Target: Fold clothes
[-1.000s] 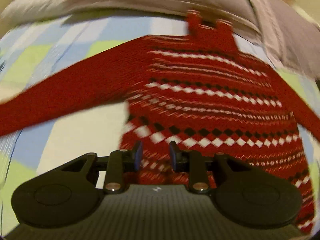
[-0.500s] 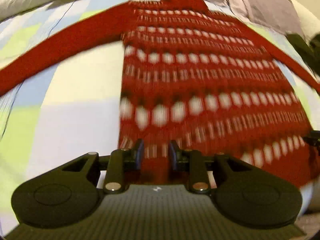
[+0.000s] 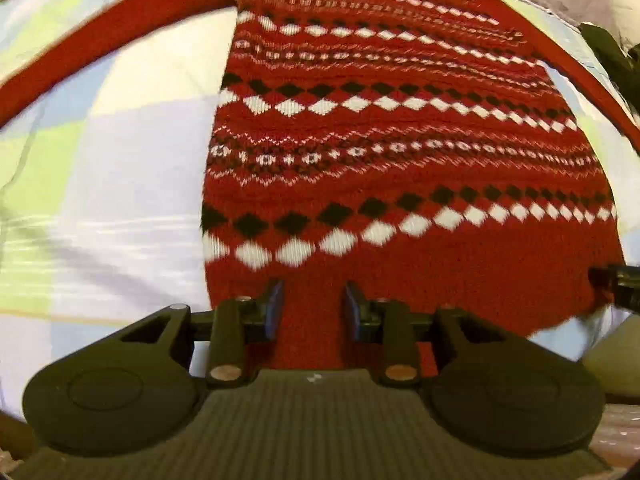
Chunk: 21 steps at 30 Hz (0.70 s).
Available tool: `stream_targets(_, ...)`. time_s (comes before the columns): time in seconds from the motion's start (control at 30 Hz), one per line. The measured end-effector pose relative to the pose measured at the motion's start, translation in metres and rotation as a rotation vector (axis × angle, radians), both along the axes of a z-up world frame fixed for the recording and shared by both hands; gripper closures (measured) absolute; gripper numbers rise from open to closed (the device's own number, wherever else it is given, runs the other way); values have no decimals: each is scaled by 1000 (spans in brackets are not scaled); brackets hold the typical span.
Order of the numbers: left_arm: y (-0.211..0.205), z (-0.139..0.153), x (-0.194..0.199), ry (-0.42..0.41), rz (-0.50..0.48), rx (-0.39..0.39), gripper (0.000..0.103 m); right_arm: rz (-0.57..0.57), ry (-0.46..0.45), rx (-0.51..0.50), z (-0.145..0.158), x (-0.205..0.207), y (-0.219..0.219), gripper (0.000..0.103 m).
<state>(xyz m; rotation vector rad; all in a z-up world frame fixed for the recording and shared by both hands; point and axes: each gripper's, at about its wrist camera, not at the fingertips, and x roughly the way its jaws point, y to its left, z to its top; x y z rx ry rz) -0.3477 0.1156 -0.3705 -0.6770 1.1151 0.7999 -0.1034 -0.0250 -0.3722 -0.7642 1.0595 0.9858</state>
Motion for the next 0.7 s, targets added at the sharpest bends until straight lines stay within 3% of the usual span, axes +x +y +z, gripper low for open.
stream_targets(0.07,-17,5,-4,23,-6,-36,75,-35,20,-5,1,-3,-21,67)
stream_targets(0.2,-45,33,-12,71,81,-67,75,-123,178,-165,0,8,-56,67)
stream_targets(0.37,-80,100,-12,59,205,-1,72,-120,152,26,69,23,-87,67)
stream_targets(0.43,-95,128,-9,41,231,38,66,-113,163,84,103,33,-92,67)
stream_targets(0.57,-128,182,1,3,266,115,60,-62,154,170,169,41,-112,67)
stream_targets(0.7,-161,225,0,-27,302,176,58,15,83,224,219,39,-131,67)
